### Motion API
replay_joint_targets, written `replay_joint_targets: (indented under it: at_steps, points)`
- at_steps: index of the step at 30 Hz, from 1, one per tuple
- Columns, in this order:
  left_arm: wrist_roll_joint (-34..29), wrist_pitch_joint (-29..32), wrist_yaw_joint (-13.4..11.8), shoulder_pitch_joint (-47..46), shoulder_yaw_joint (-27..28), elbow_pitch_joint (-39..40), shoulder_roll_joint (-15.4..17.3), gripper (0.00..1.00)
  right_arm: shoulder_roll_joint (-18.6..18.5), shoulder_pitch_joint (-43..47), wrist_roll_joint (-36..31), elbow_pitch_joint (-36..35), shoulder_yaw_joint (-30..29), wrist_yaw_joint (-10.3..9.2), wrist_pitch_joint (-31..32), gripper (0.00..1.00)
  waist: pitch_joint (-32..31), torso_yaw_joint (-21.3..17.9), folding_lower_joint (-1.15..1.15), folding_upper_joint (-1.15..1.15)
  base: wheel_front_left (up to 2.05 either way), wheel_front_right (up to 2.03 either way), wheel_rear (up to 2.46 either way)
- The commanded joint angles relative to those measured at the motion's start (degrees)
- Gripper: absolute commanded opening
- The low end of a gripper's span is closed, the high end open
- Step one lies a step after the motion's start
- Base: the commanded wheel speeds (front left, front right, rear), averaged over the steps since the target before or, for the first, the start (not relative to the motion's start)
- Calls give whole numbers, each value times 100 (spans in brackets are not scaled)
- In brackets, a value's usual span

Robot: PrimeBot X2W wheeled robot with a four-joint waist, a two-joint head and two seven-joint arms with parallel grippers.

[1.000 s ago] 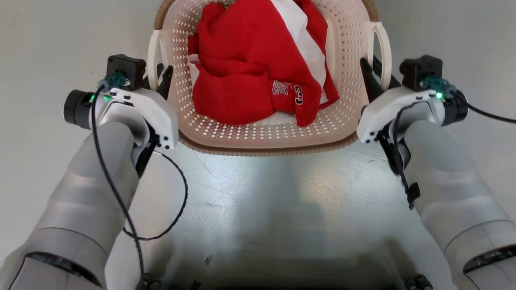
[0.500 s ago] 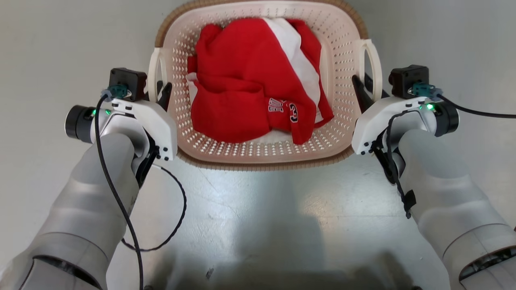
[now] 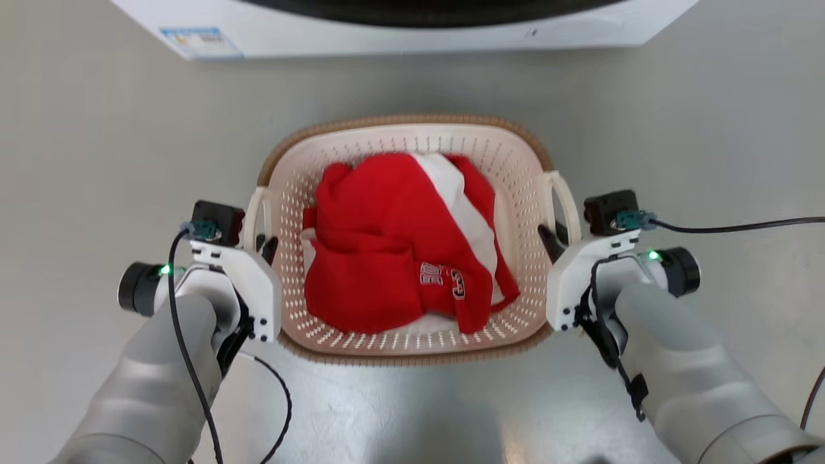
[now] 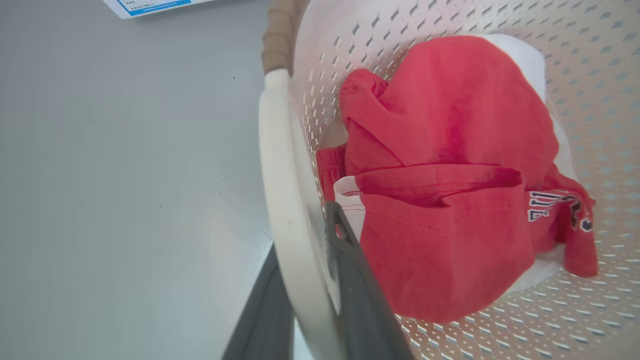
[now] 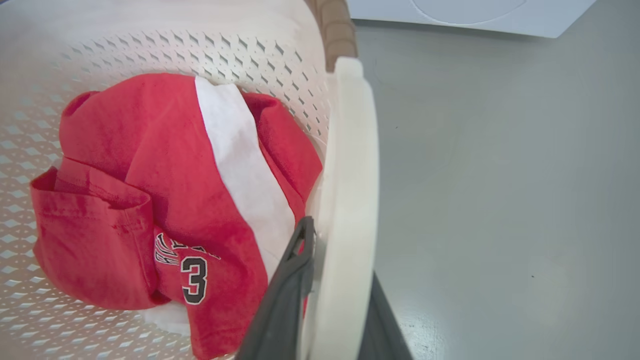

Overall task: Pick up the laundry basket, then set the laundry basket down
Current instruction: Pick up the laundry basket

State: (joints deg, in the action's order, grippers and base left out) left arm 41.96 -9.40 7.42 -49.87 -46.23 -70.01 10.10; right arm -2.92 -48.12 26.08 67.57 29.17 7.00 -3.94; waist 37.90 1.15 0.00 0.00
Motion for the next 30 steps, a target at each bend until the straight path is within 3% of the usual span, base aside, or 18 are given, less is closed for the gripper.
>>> replay_joint_targets:
  at_steps: [1, 16, 30]
  points:
    - [42, -36, 7, 55, 55, 57, 398, 0, 4, 393, 6, 1, 230, 48, 126, 0, -403, -112, 0, 0, 0, 0, 0]
    - [606, 671, 7, 836, -494, 237, 531, 0, 4, 1094, 608, 31, 752, 48, 511, 0, -1994, -319, 0, 0, 0, 0, 0]
    - [886, 1087, 7, 1268, -833, 131, 491, 0, 4, 1438, 1080, -12, 1151, 48, 823, 0, -2986, -414, 0, 0, 0, 0, 0]
